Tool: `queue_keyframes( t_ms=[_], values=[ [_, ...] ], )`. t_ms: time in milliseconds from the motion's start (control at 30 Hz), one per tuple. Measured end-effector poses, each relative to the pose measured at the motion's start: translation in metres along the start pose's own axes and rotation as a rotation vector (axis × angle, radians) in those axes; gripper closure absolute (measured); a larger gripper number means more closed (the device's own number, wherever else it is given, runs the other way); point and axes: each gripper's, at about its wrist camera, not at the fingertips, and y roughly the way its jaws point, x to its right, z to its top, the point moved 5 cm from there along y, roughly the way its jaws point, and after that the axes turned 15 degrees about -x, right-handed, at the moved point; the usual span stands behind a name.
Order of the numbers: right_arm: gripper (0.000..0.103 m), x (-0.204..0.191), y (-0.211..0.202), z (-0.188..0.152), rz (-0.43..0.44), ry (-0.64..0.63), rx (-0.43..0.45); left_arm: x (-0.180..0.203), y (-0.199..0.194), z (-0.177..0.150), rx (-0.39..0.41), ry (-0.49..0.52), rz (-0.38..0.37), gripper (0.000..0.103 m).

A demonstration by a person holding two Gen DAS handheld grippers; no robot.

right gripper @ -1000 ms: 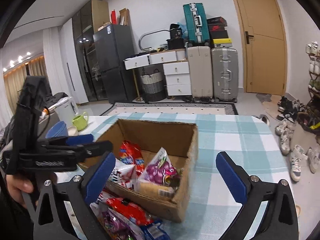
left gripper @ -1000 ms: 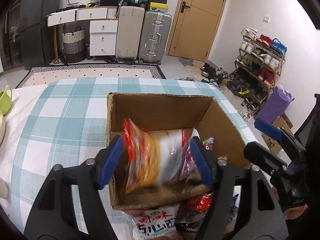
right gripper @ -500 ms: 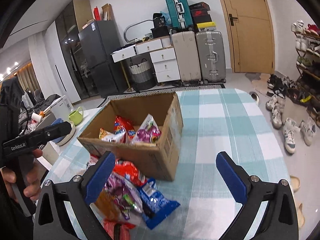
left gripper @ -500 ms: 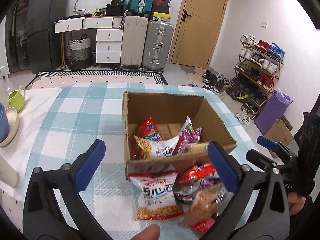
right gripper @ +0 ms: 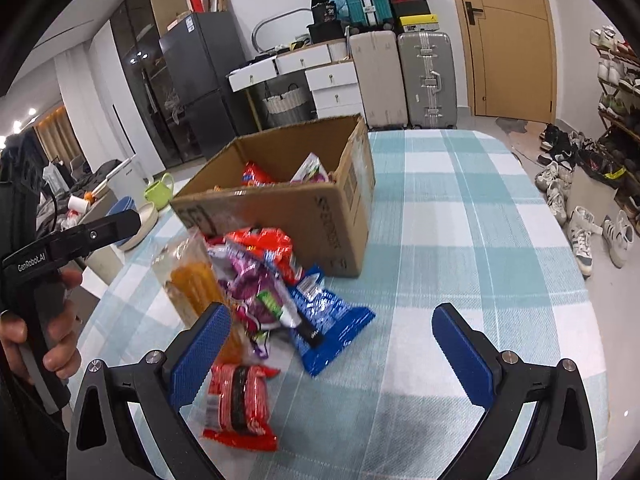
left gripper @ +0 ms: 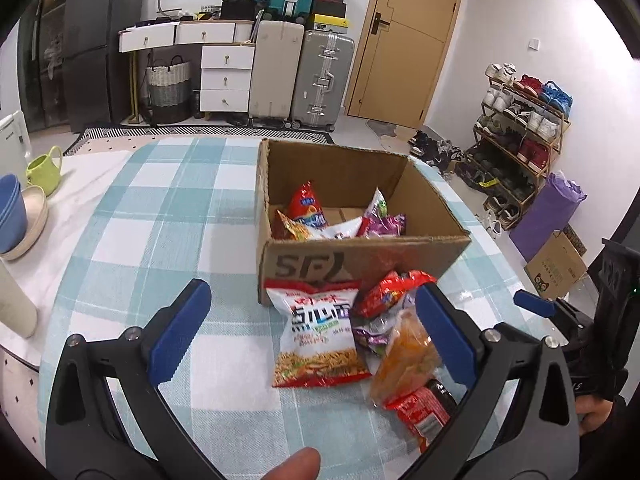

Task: Organize snacks
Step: 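Move both open grippers back toward the remaining snacks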

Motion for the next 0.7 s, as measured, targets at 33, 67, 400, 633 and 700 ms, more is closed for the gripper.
queue_keyframes(
  t_ms=[33, 67, 400, 633, 700],
  values=[
    [0.001, -0.001, 0.001, -0.002, 0.0, 0.002, -0.004, 0.001, 0.001, -0.002, -0.003, 0.005, 0.0, 0.001],
    [0.001, -0.002, 0.002, -0.004, 0.001, 0.005, -0.008, 0.002, 0.0, -0.007, -0.008, 0.01, 0.008, 0.001],
    [0.001, -0.015, 0.018, -0.021, 0.016, -0.019, -0.074, 0.008, 0.008, -0.036, -0.049, 0.035, 0.037, 0.001],
    [0.001, -0.029, 0.027, -0.033, 0.03, -0.044, -0.116, 0.001, 0.013, -0.055, -0.083, 0.01, 0.037, 0.001],
    [0.001, -0.033, 0.029, -0.034, 0.039, -0.047, -0.13, 0.0, 0.016, -0.059, -0.093, 0.003, 0.037, 0.001]
  ],
)
